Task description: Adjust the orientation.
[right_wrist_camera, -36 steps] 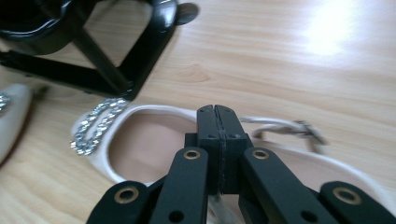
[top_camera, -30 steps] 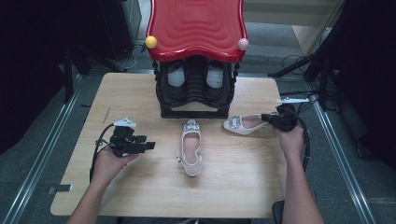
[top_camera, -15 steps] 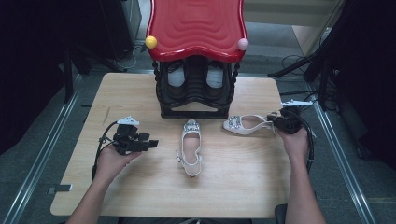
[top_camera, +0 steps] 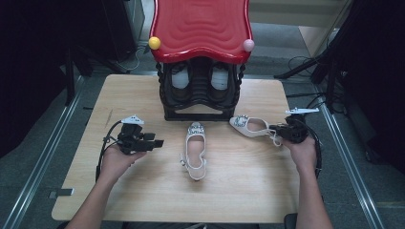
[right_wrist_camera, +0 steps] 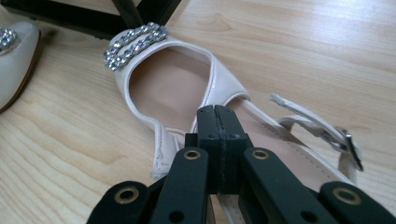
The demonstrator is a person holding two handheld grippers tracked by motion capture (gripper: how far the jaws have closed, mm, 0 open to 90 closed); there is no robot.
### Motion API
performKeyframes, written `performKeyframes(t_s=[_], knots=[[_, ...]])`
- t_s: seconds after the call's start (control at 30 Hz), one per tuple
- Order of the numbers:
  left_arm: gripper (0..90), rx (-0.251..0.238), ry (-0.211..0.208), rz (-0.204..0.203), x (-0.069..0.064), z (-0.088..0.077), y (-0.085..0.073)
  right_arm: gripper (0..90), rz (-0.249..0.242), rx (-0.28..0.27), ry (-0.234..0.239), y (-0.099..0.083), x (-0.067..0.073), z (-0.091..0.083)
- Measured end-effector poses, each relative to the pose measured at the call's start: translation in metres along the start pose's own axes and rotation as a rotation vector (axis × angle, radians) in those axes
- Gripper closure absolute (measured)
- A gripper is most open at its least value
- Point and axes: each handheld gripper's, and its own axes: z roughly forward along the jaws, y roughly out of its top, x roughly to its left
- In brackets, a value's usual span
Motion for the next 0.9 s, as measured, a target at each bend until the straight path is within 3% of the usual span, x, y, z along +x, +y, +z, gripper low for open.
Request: performKeyframes(t_s=[0.3, 0.43, 0.6, 0.8, 0.9], knots=[[44.3, -0.003, -0.017, 0.009, 0.0, 0.007, 0.007, 90.0, 0.024, 0.009, 0.042, -0.006, 0.01, -0.003], [44.4, 0.012, -0.022, 0.014, -0.001, 0.011, 0.009, 90.0, 0.065, -0.043, 0.119, -0.006, 0.011, -0.01], [44.4, 0.015, -0.025, 0.022, -0.001, 0.013, 0.011, 85.3, 0.027, -0.05, 0.077, -0.006, 0.015, -0.011], [44.4, 0.013, -0.023, 0.018, -0.001, 0.012, 0.011, 78.4, 0.005, -0.095, 0.075, -0.004, 0.015, -0.02], [44.4, 0.016, -0.022, 0.019, -0.001, 0.012, 0.011, 75.2, -0.014, -0.089, 0.089, -0.003, 0.017, -0.017]])
